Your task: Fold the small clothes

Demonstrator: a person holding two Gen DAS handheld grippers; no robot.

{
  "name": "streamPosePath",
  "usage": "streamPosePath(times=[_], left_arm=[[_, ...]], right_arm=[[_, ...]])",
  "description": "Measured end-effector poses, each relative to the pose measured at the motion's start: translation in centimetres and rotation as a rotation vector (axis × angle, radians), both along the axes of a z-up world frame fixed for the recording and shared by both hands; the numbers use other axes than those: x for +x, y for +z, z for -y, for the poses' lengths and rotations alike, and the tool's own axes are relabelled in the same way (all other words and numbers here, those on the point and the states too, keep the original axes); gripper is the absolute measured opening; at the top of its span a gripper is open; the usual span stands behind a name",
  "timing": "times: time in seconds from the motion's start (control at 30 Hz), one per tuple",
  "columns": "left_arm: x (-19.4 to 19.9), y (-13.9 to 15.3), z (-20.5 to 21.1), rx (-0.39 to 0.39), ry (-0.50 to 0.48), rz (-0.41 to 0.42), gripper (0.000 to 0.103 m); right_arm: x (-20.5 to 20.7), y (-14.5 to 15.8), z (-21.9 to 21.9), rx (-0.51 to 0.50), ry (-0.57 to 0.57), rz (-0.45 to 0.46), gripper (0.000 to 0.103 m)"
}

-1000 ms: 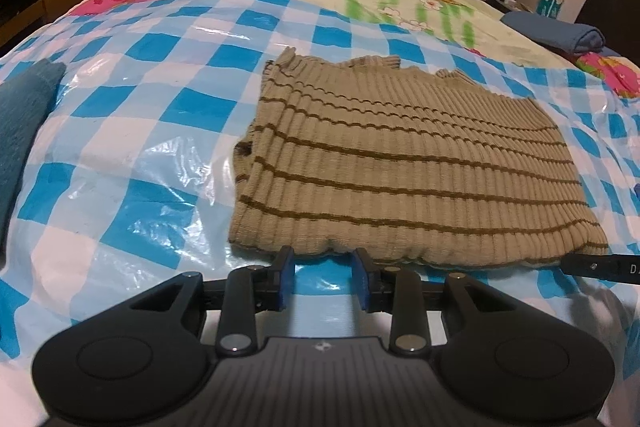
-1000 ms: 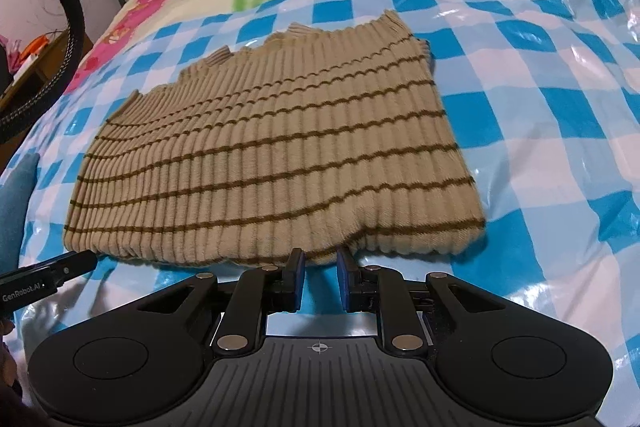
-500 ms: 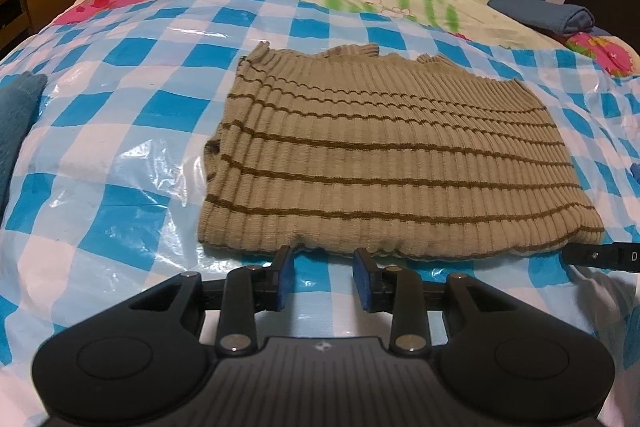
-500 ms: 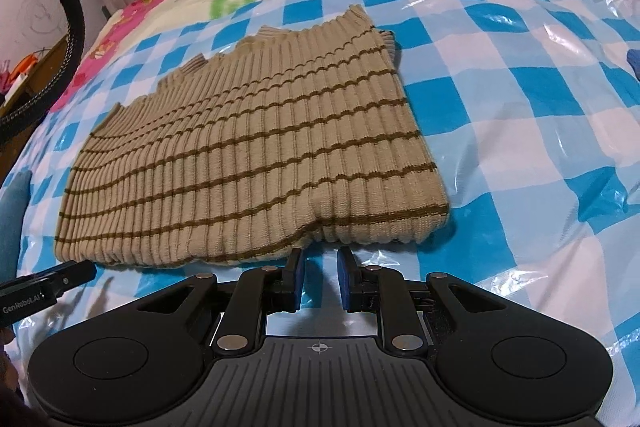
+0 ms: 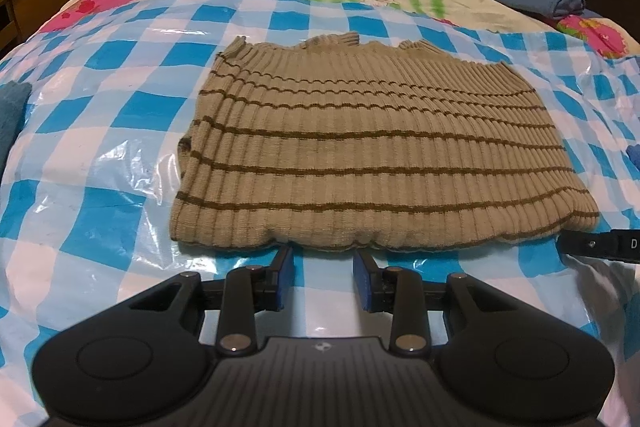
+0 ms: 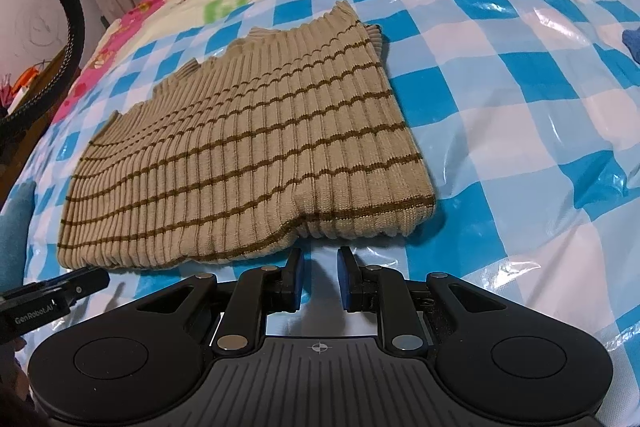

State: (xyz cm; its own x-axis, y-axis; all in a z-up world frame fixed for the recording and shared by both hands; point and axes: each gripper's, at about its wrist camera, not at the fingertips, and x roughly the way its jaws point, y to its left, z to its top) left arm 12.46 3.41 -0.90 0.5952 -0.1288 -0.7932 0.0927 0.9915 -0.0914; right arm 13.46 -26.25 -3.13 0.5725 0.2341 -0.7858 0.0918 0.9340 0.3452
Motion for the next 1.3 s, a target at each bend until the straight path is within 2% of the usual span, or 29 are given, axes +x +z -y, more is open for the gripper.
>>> streamPosePath(times=[0.4, 0.77, 1.3], left_arm=[[0.0, 0.0, 0.4, 0.015, -0.007, -0.002, 0.039], [0.8, 0.3, -0.3, 0.012, 0.011, 0.01, 0.04], [0.9, -0.5, -1.5, -0.036, 0.026, -0.003, 0.041]], right_arm=[[0.1, 0.0, 0.3, -0.008, -0.012, 0.007, 0.019], [1.0, 0.4, -0.9, -0.167, 0.002, 0.018, 0.019], [1.2, 0.6, -2.1, -0.259, 0.023, 0.004, 0.02]])
